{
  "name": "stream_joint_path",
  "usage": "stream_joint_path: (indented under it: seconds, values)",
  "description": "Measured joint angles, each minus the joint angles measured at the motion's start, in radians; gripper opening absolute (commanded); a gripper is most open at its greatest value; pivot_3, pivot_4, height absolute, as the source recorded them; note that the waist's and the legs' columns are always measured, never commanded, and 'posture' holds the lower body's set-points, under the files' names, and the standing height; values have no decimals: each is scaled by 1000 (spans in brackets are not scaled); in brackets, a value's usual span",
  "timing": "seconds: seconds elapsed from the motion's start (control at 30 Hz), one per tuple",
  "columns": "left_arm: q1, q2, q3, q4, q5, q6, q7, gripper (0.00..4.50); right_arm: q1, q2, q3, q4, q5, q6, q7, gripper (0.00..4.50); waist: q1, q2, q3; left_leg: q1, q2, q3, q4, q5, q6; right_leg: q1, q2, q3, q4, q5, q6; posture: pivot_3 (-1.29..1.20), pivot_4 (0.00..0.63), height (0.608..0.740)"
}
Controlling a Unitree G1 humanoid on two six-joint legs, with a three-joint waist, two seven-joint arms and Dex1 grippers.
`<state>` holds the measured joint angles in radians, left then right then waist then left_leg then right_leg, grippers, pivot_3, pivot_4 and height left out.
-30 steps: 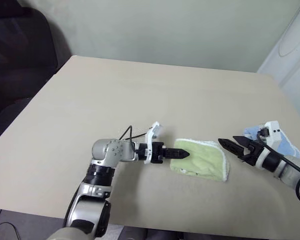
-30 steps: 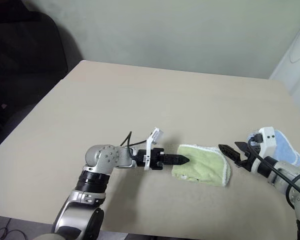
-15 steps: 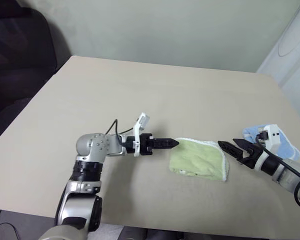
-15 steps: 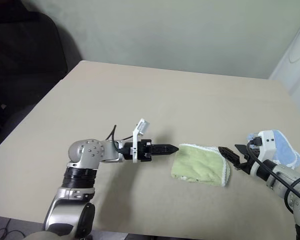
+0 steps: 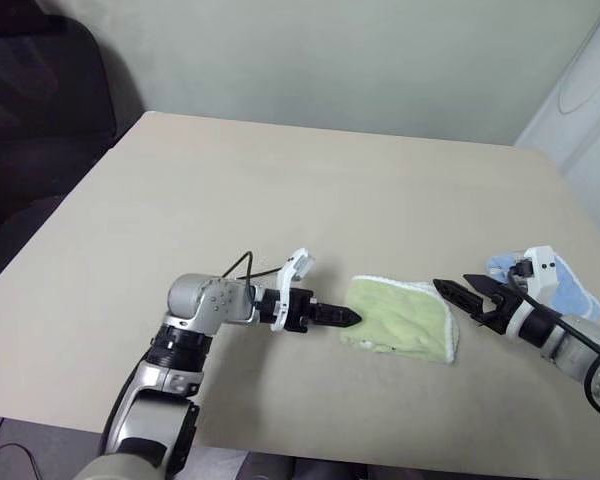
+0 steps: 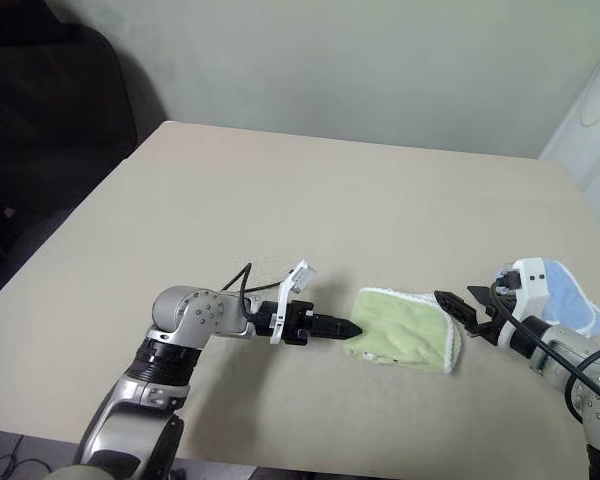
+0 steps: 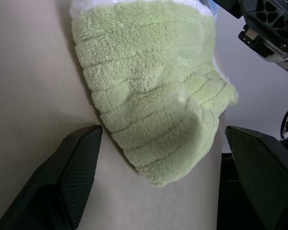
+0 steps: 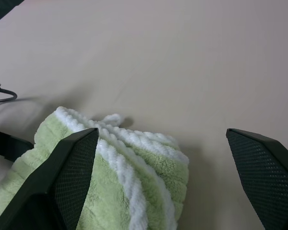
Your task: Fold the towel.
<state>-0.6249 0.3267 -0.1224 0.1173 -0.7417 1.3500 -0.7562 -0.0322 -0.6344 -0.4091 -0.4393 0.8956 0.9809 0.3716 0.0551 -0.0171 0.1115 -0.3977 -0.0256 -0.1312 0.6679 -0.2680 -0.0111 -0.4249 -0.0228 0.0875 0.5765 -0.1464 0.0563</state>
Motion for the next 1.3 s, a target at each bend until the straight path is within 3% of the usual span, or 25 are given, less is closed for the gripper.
stream_joint_path:
  seconds: [0.47, 0.57, 0.93, 1.3]
  values:
    - [-43, -154, 5, 60, 25, 48, 76, 4453, 24, 33, 0, -17, -8, -15, -11, 4500, 6, 0, 0, 0, -3, 0, 0, 0, 1, 1, -3, 0, 0, -1, 2, 0, 150, 740]
    - [-44, -166, 11, 68, 31, 53, 94, 3841, 24, 36, 0, -17, -16, -19, -11, 4500, 6, 0, 0, 0, -4, 0, 0, 1, 1, 2, -3, 0, 0, -1, 2, 0, 150, 740]
    - [-43, -173, 7, 85, 39, 47, 109, 24, 11, 44, 0, -15, -21, -28, -11, 4500, 6, 0, 0, 1, -3, 0, 0, 1, 1, 2, -2, 0, 0, -2, 3, 0, 150, 740]
    - [-25, -189, 25, 84, 38, 32, 119, 24, 4, 44, 0, -5, -27, -29, -11, 4500, 6, 0, 0, 1, -3, 0, 0, 1, 1, 2, -2, 0, 0, -2, 3, 0, 150, 740]
